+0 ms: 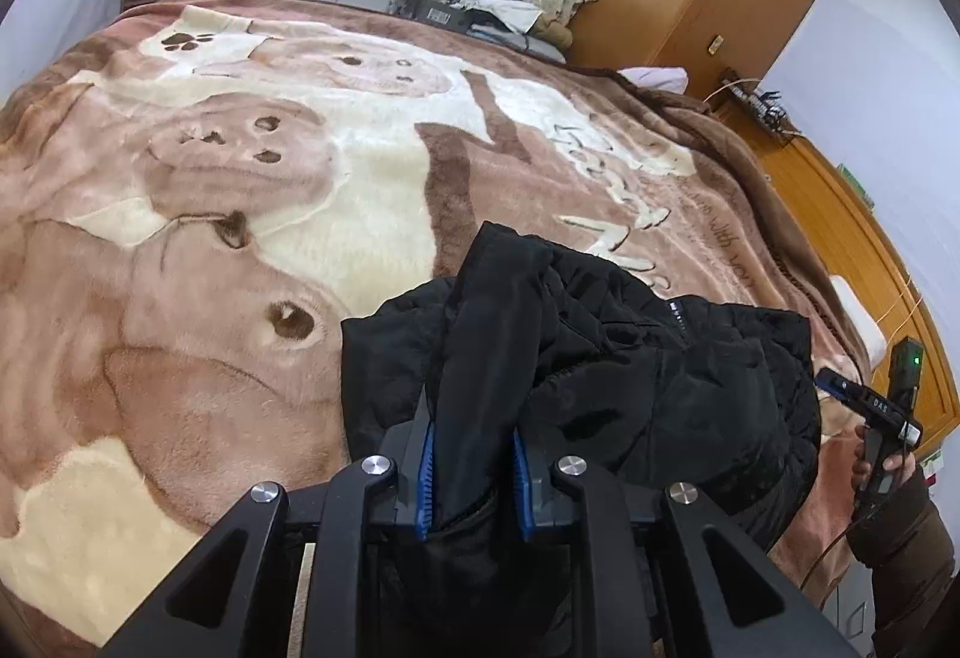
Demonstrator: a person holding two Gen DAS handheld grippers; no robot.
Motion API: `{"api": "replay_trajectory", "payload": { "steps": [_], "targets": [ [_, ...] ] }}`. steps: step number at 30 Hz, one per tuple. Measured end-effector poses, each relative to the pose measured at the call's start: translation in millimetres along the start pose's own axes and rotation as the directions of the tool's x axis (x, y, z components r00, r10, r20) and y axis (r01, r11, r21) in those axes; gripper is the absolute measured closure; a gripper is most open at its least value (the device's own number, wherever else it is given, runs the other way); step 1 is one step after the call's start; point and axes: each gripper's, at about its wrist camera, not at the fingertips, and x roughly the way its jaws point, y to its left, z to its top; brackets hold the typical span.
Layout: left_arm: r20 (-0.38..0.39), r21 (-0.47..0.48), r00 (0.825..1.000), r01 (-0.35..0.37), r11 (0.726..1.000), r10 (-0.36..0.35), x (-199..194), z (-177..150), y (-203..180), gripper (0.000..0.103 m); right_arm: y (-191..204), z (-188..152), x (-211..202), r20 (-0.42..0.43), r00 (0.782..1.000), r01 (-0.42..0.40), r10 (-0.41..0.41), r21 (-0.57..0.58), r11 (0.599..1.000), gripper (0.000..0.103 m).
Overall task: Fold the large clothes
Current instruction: 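Lift the hem with both grippers and fold it over toward the hood, then lay the folded hem down with both grippers and open them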
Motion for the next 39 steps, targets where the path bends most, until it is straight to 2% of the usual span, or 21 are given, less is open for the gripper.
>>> {"api": "replay_trajectory", "payload": {
  "steps": [3, 5, 7, 8, 10, 11, 12, 13, 16, 18, 20, 21, 24, 26, 29, 32, 36, 39],
  "targets": [
    [-0.019, -0.002, 1.000, -0.012, 1.000, 0.012, 6.0, 2.1, 1.1, 0.080, 4.5, 6.2, 17.1, -0.005, 0.998, -0.063, 0.063, -0.021, 0.998, 0.034],
    [-0.028, -0.007, 0.999, -0.017, 1.000, 0.017, 10.5, 3.0, 2.2, 0.079, 12.3, 11.4, 29.1, -0.030, 0.999, -0.043, 0.042, -0.046, 0.998, 0.034],
    [-0.041, -0.023, 0.999, -0.032, 0.999, 0.031, 16.0, 3.3, 4.4, 0.077, 20.0, 15.7, 36.3, -0.058, 0.997, -0.057, 0.054, -0.054, 0.997, 0.036],
    [-0.049, -0.032, 0.998, -0.036, 0.999, 0.034, 19.6, 3.1, 5.9, 0.076, 22.8, 15.6, 37.3, -0.062, 0.996, -0.062, 0.058, -0.056, 0.997, 0.055],
    [-0.059, -0.031, 0.997, -0.049, 0.998, 0.047, 24.4, 3.4, 6.2, 0.076, 24.5, 12.2, 36.0, -0.069, 0.996, -0.054, 0.049, -0.067, 0.996, 0.078],
    [-0.055, -0.027, 0.997, -0.052, 0.998, 0.050, 23.9, 3.9, 4.3, 0.077, 23.6, 9.9, 31.8, -0.061, 0.996, -0.065, 0.061, -0.057, 0.996, 0.086],
    [-0.035, -0.007, 0.998, -0.051, 0.999, 0.051, 20.3, 5.6, -0.3, 0.077, 23.5, 7.8, 25.9, -0.050, 0.996, -0.071, 0.068, -0.060, 0.996, 0.088],
    [-0.011, 0.019, 0.999, -0.052, 0.998, 0.052, 15.8, 8.8, -6.0, 0.078, 26.3, 4.7, 11.9, -0.004, 0.998, -0.061, 0.061, -0.081, 0.995, 0.089],
    [0.037, 0.062, 0.998, -0.046, 0.997, 0.043, 7.6, 26.7, -21.9, 0.079, 28.4, 2.0, -27.2, 0.128, 0.990, -0.047, 0.056, -0.076, 0.996, 0.089],
    [0.049, 0.085, 0.998, -0.048, 0.995, 0.044, 10.6, 43.2, -31.9, 0.079, 25.3, 3.7, -42.5, 0.177, 0.983, -0.044, 0.054, -0.059, 0.997, 0.089],
    [0.044, 0.105, 0.997, -0.062, 0.993, 0.058, 23.2, 57.1, -40.1, 0.079, 19.8, 9.3, -42.7, 0.189, 0.981, -0.038, 0.045, -0.038, 0.999, 0.089],
    [0.018, 0.115, 0.997, -0.074, 0.991, 0.073, 35.7, 63.8, -42.8, 0.079, 16.9, 11.9, -37.4, 0.182, 0.983, -0.025, 0.030, -0.025, 0.999, 0.089],
    [-0.066, 0.130, 0.986, -0.146, 0.981, 0.156, 79.5, 68.2, -43.6, 0.079, 3.2, 14.9, -6.8, 0.117, 0.993, 0.021, -0.026, 0.040, 0.999, 0.089],
    [-0.109, 0.143, 0.975, -0.177, 0.974, 0.193, 104.1, 64.2, -39.9, 0.076, -6.0, 13.1, 21.1, 0.034, 0.996, 0.080, -0.082, 0.074, 0.994, 0.086],
    [-0.146, 0.110, 0.974, -0.161, 0.981, 0.176, 121.5, 59.9, -28.6, 0.075, -15.9, 7.2, 56.3, -0.069, 0.988, 0.148, -0.142, 0.090, 0.985, 0.081],
    [-0.189, 0.037, 0.973, -0.128, 0.991, 0.132, 129.5, 59.9, -11.4, 0.074, -14.6, 3.5, 73.3, -0.110, 0.978, 0.183, -0.177, 0.048, 0.982, 0.080],
    [-0.187, 0.126, 0.962, -0.179, 0.976, 0.201, 138.8, 51.5, -21.3, 0.074, -16.0, -0.4, 89.8, -0.180, 0.966, 0.195, -0.187, 0.026, 0.981, 0.078],
    [-0.180, 0.139, 0.953, -0.221, 0.965, 0.244, 141.3, 48.7, -27.2, 0.070, -11.0, -1.8, 94.2, -0.218, 0.950, 0.227, -0.225, -0.017, 0.974, 0.077]
  ]
}}
